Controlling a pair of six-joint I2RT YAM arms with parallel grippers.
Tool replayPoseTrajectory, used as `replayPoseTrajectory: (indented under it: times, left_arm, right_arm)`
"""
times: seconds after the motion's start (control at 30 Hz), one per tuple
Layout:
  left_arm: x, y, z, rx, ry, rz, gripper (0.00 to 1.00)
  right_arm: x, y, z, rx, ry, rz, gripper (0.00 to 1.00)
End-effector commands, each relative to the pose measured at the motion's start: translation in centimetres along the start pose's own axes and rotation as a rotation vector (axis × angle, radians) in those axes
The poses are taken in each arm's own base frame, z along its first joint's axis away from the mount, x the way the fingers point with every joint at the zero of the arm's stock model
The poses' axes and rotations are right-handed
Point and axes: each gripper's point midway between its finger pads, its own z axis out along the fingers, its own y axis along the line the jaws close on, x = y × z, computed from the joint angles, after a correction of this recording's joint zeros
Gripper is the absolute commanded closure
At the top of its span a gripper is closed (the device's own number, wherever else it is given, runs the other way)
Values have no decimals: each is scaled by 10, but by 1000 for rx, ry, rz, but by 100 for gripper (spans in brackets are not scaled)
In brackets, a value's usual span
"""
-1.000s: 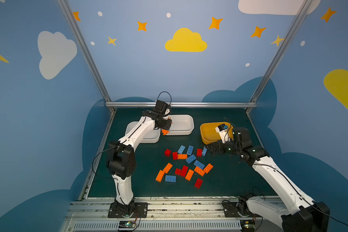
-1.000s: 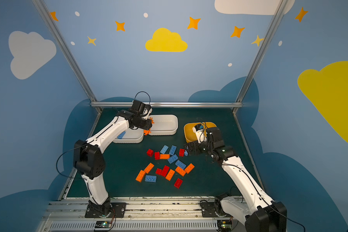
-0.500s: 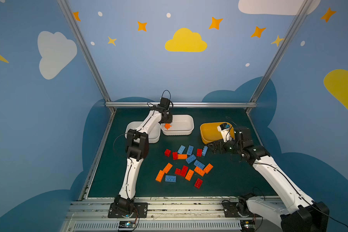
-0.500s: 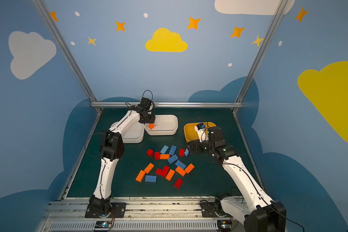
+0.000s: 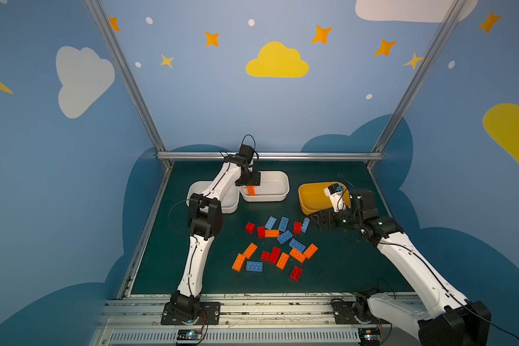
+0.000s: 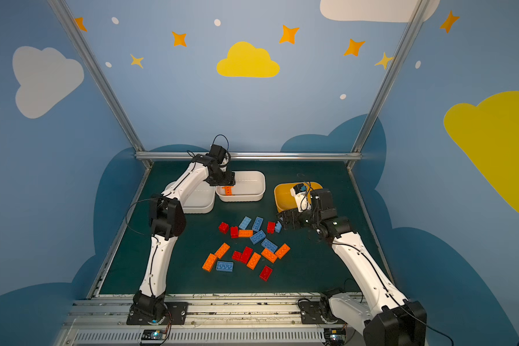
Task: Sort the legos into containers by color
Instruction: Place the lego in the container, then pick up the lego from the center of the table.
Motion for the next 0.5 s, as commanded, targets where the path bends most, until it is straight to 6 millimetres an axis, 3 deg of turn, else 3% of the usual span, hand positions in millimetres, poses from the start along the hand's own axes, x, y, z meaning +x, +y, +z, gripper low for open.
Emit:
replayPoseTrajectory:
  times: [0.0, 0.23, 0.4, 0.47]
  left_arm:
    - [25, -29, -48, 42, 8, 78, 18]
    - [114, -31, -78, 18, 56, 115, 17]
    - [178, -18, -72, 17, 156, 156, 17]
    - [194, -11, -66, 3, 193, 162, 18]
  right_arm:
    - [-4, 8, -7, -31, -8, -1, 2]
    - [0, 13, -11, -43, 10, -14, 2]
    - [4, 15, -14, -47, 20, -22, 2]
    - [8, 16, -13, -51, 26, -21, 2]
